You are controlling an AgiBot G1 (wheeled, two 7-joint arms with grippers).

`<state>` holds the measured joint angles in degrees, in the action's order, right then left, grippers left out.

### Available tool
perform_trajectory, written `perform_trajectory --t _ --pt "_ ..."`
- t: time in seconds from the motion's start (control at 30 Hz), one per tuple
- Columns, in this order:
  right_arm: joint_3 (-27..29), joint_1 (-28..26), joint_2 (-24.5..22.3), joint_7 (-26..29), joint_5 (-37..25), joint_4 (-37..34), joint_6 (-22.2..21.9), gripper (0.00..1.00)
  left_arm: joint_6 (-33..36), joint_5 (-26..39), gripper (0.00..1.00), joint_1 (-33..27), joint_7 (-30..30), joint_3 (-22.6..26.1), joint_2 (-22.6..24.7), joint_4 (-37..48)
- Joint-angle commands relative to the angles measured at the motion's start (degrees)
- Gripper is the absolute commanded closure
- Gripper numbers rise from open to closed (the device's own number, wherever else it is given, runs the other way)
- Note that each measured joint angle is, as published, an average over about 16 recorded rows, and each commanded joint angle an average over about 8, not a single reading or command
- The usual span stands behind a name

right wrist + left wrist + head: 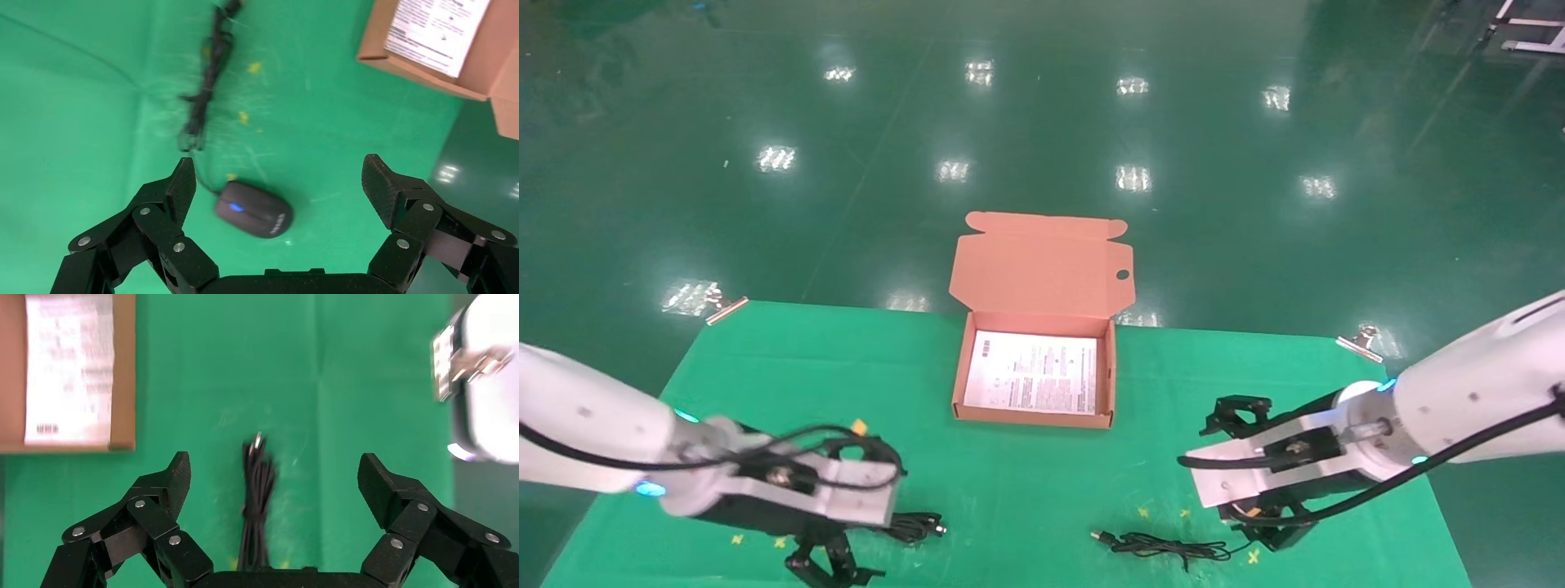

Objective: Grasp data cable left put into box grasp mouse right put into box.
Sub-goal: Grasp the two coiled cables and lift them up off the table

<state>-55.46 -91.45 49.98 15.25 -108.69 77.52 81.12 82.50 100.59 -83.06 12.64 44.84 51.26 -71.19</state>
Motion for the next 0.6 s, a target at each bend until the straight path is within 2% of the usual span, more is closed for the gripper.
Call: perform_trajectory --t 0.03,0.3,0.6 --pt "-0.59 0.83 0.7 0.58 -2.19 0.06 -1.92 0.0 -1.26 3.23 0.0 0.28 0.01 1.21 0.85 -0.07" --pt "-2.23 6.96 2.53 2.8 -9.19 -0.06 -10.36 0.0 -5.28 10.64 0.0 2.08 1.73 3.78 3.66 0.56" --pt "-3.0 11.47 4.08 6.68 -12.19 -1.04 -14.39 0.0 -9.24 14.47 0.0 2.91 0.61 5.28 7.2 8.83"
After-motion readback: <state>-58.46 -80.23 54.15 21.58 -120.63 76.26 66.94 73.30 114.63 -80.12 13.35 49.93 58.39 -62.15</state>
